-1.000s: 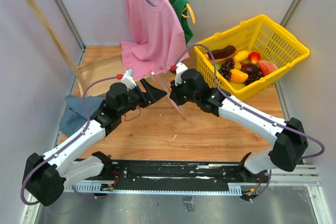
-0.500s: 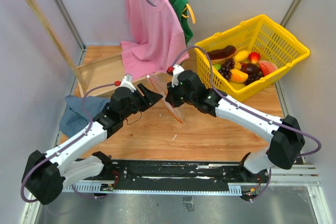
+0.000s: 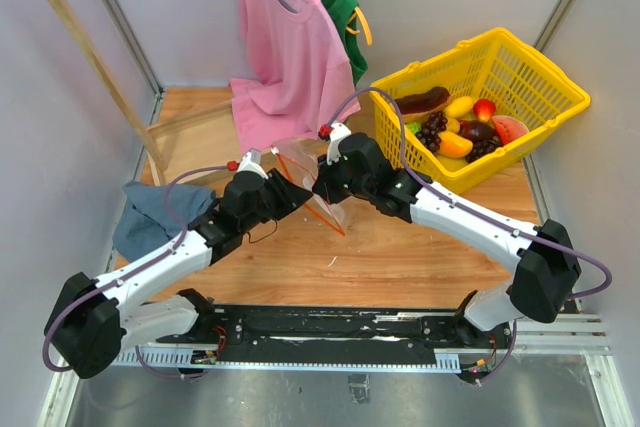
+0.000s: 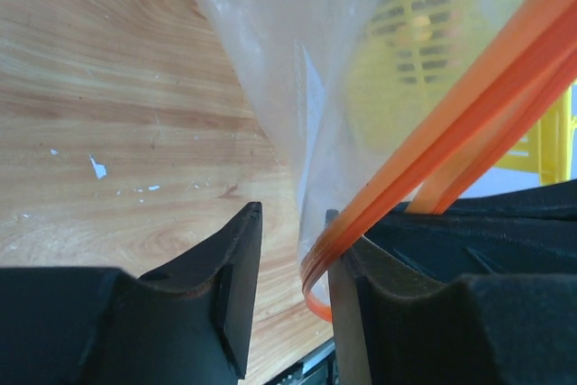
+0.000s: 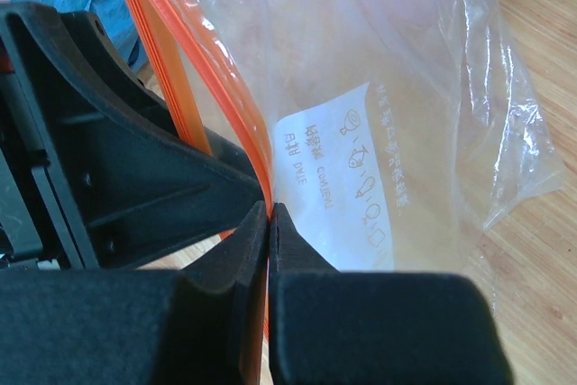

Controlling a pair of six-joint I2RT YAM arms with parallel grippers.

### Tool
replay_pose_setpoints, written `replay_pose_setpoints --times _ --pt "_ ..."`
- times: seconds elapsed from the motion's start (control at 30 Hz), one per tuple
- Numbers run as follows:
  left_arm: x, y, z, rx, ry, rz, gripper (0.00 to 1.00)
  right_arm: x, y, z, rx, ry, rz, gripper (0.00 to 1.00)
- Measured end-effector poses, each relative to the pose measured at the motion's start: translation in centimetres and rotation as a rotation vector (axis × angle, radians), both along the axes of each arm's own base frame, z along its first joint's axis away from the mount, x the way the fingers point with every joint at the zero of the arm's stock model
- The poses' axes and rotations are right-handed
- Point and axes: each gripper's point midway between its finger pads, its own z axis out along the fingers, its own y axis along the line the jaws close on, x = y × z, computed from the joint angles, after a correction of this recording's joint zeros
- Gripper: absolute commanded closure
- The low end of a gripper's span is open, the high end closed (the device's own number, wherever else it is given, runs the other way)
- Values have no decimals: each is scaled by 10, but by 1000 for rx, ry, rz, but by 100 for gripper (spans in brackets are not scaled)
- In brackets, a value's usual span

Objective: Place the food in the zip-top bag and seal the zipper
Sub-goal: Open the zipper of the food storage bag.

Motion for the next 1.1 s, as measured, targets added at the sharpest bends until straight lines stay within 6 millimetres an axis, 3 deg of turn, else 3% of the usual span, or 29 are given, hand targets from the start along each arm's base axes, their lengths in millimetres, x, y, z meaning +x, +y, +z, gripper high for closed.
replay_pose_setpoints --times 0.07,0.3,0.4,0.63,0.73,0.83,1.0,1.1 --pt "-2 -4 0 3 -4 -4 67 0 1 1 5 3 -1 99" --pt "-4 -2 -3 41 -16 8 99 2 2 13 21 -8 -9 99" --pt "-5 5 1 107 -14 10 100 5 -7 16 2 -25 -43 99" --pt "0 22 76 265 -102 1 100 6 -29 29 -29 -60 -109 99" --pt "-5 27 95 332 -100 -28 100 8 -33 29 -40 -51 -126 99" --pt "-12 32 83 420 -31 -75 100 8 -38 23 -51 -25 -147 99" --pt "-33 48 38 564 146 -130 100 14 -45 13 -68 9 -179 99" --pt "-40 52 36 577 162 -145 100 20 -52 -1 -92 35 -204 99"
